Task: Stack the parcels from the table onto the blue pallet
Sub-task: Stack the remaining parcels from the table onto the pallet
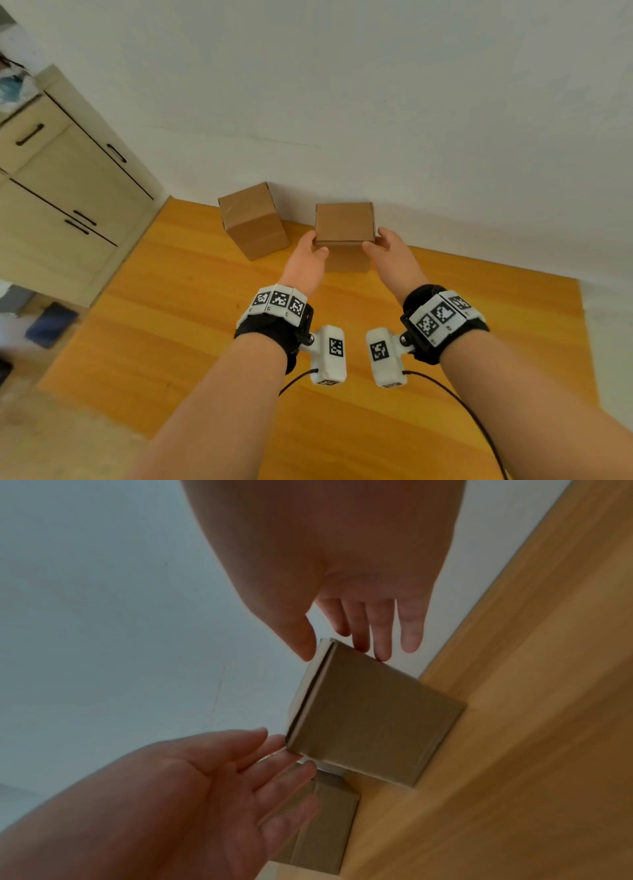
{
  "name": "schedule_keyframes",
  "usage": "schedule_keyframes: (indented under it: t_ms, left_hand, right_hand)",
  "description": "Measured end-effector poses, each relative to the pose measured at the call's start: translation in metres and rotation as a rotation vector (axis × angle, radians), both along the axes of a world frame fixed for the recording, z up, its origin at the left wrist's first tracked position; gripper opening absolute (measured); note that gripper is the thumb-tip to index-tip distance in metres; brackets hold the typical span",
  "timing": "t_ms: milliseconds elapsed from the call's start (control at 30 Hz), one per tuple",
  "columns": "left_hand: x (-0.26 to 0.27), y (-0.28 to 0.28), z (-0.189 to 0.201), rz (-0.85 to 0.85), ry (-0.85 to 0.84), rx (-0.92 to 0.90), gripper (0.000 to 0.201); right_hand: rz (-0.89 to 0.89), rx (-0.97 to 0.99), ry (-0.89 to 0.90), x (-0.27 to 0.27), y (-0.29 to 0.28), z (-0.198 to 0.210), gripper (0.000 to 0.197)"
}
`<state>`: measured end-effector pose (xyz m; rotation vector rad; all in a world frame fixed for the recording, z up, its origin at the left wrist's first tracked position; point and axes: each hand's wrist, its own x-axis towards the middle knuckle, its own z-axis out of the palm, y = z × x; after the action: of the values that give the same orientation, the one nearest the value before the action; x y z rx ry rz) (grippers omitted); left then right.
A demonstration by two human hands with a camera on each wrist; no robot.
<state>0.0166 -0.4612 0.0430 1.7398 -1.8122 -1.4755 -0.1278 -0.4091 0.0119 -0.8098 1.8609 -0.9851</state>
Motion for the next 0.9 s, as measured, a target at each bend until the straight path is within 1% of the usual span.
schedule_keyframes:
  t_ms: [133,233,300,400,467,500,533,600,700,767,833,900]
  left_hand:
    - [0.012,0.017,0.001,0.040,0.061,-0.002,0.041]
    - [0.022,0.032,-0.006,0.037,0.007,0.034,0.045]
    - [0.030,0.046,-0.014,0.045,0.019,0.074,0.046]
    - [0.044,0.065,-0.031,0.043,0.037,0.136,0.053]
    - [0.055,0.080,-0.042,0.065,0.072,0.201,0.050]
    - [0.060,0.087,-0.049,0.071,0.072,0.222,0.048]
    - [0.065,0.093,-0.056,0.077,0.072,0.241,0.051]
    - [0.073,0.107,-0.057,0.068,0.058,0.276,0.057]
    - [0.081,0.121,-0.055,0.025,0.000,0.281,0.051]
    - [0.086,0.128,-0.055,-0.005,-0.031,0.281,0.044]
    - [0.089,0.133,-0.057,-0.044,-0.075,0.282,0.038]
    - [0.091,0.134,-0.061,-0.070,-0.107,0.265,0.044]
  right_hand:
    - [-0.026,0.003,0.020,0.003,0.017,0.000,0.054]
    - [-0.038,0.026,0.012,0.009,0.036,-0.004,0.051]
    - [-0.058,0.046,-0.023,0.017,0.052,-0.008,0.048]
    - [-0.092,0.083,-0.012,0.030,0.074,-0.011,0.047]
    - [-0.115,0.115,-0.009,0.040,0.090,-0.016,0.044]
    - [-0.121,0.130,-0.013,0.045,0.098,-0.018,0.046]
    - [-0.119,0.142,-0.013,0.051,0.105,-0.021,0.053]
    - [-0.101,0.171,-0.007,0.060,0.118,-0.030,0.064]
    - [-0.089,0.233,-0.005,0.070,0.135,-0.040,0.069]
    - [-0.080,0.270,-0.006,0.074,0.144,-0.046,0.076]
    - [-0.071,0.298,-0.002,0.076,0.151,-0.048,0.076]
    - [-0.071,0.321,0.002,0.077,0.154,-0.045,0.069]
